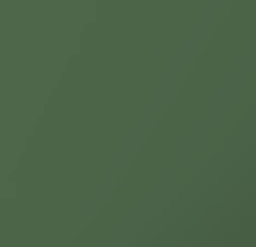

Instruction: Place the drinks on the dining counter in a tight cluster.

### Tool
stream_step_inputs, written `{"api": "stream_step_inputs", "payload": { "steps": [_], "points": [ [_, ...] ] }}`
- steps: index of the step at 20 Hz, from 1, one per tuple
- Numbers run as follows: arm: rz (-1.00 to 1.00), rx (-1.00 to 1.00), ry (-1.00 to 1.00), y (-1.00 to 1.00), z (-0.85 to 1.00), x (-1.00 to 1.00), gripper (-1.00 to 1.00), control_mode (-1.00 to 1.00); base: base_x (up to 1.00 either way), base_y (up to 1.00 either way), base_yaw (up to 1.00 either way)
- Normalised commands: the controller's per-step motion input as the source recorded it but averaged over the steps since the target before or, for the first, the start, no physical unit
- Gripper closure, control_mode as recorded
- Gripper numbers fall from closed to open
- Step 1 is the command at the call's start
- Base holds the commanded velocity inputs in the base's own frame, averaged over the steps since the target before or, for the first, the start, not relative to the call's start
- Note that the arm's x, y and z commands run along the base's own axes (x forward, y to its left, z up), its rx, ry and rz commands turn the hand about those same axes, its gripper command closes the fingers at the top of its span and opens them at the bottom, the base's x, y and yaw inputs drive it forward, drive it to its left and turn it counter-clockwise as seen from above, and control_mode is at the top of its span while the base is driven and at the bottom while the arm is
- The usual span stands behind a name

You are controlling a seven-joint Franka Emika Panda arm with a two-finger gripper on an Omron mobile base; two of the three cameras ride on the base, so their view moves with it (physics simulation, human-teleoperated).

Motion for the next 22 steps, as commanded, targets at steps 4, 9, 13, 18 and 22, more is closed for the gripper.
{"api": "stream_step_inputs", "payload": {
  "steps": [4,9,13,18,22],
  "points": [
    [0.0,0.0,0.0,0.0,0.0,0.0,-1.0,1.0,0.35,-1.0,0.1],
    [0.0,0.0,0.0,0.0,0.0,0.0,-1.0,1.0,0.39,-1.0,0.11],
    [0.0,0.0,0.0,0.0,0.0,0.0,-1.0,1.0,0.44,-1.0,0.12],
    [0.0,0.0,0.0,0.0,0.0,0.0,-1.0,1.0,0.59,-1.0,0.18],
    [0.0,0.0,0.0,0.0,0.0,0.0,-1.0,1.0,0.59,-1.0,0.22]
  ]
}}
